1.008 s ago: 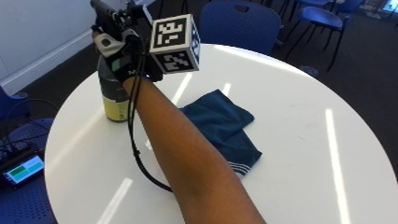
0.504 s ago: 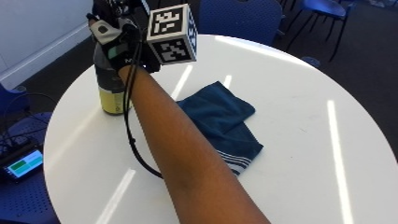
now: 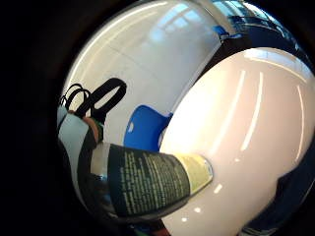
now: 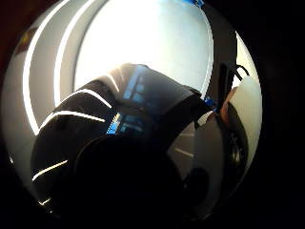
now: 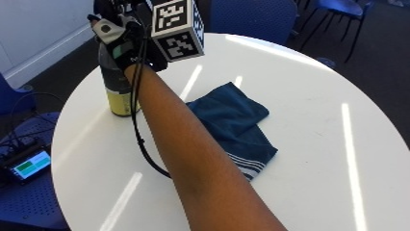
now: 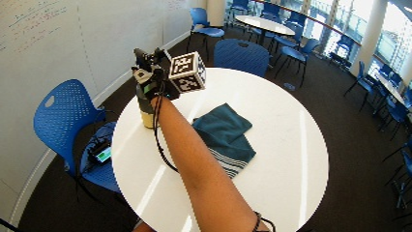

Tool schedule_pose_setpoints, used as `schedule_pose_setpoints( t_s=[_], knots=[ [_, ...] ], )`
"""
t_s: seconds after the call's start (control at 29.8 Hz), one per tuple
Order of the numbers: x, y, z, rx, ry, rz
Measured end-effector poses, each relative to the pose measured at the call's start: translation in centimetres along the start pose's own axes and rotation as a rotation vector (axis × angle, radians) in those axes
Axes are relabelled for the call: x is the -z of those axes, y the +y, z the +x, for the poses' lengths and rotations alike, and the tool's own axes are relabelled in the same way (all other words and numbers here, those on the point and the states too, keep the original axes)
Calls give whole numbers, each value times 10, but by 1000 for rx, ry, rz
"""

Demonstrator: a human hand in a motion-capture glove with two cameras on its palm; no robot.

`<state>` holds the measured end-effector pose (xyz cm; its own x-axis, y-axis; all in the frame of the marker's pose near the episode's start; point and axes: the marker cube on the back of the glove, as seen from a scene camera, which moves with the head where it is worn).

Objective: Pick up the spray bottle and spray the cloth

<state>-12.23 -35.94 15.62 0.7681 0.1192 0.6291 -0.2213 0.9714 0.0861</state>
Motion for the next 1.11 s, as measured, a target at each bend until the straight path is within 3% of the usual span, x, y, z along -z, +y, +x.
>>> schedule_pose_setpoints(
  t_s=[0.77, 1.11],
  knots=[
    [2, -1, -6, -2, 45, 31],
    [2, 7, 8, -58, 27, -105]
  ],
)
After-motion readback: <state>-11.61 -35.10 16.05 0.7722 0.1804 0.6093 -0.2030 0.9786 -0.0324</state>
